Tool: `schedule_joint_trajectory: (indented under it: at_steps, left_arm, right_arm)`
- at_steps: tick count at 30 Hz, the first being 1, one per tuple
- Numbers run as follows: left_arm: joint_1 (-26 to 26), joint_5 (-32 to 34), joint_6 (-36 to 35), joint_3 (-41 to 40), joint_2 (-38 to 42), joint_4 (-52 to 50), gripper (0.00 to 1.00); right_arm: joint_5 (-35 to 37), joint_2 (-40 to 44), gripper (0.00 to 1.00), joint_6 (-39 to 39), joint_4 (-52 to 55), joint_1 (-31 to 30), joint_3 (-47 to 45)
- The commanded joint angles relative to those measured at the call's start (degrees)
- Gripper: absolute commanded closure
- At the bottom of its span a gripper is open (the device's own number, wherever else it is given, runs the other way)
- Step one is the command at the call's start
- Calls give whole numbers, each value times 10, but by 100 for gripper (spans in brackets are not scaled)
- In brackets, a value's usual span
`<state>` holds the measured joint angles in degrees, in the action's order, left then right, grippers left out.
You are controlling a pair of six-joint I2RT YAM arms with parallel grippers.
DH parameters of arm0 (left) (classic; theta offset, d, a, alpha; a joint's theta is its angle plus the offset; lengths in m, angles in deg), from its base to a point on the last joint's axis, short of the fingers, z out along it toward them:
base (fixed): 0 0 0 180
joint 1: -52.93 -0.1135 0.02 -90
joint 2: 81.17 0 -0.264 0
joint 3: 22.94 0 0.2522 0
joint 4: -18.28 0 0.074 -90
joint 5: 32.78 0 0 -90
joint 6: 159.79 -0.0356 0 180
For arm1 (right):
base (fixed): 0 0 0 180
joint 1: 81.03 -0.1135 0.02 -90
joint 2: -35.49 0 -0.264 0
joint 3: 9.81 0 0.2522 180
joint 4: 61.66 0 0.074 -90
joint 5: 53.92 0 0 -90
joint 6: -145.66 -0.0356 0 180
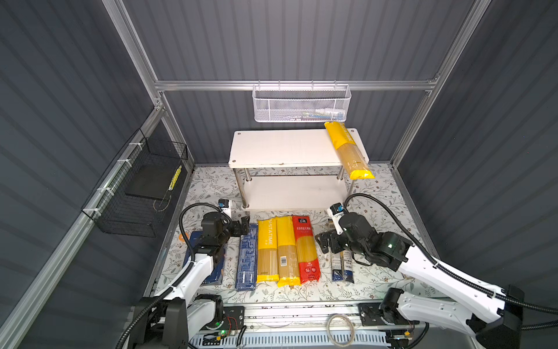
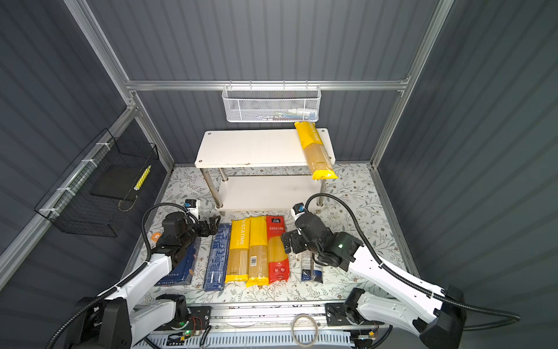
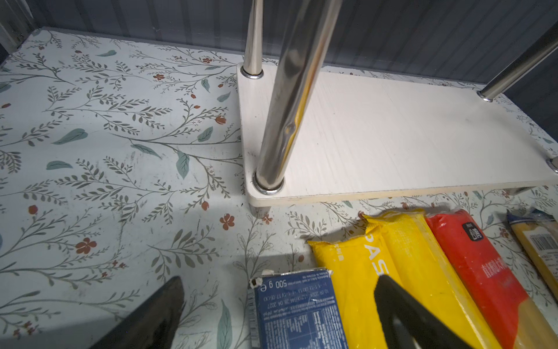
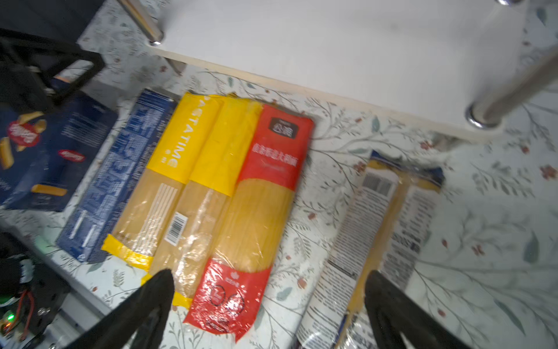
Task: Arrange pasta packages on shelves
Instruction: Pick up the pasta bag from the middle-right of the table.
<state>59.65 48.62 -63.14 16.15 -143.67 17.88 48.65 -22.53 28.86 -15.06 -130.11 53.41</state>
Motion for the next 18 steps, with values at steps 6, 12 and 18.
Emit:
schedule_joint_trajectory:
  at_steps: [6,12,18]
  left_arm:
    - [3,7,-4,-4,4,6,1]
    - [4,7,-5,-2,1,5,1]
    - [5,6,-6,0,-3,7,1]
  right_arm:
    - [141,12,1,-191,75,4,-54]
    - [103,13,1,-219,35,24,-112]
    - [73,-7,1,-233,44,38,-136]
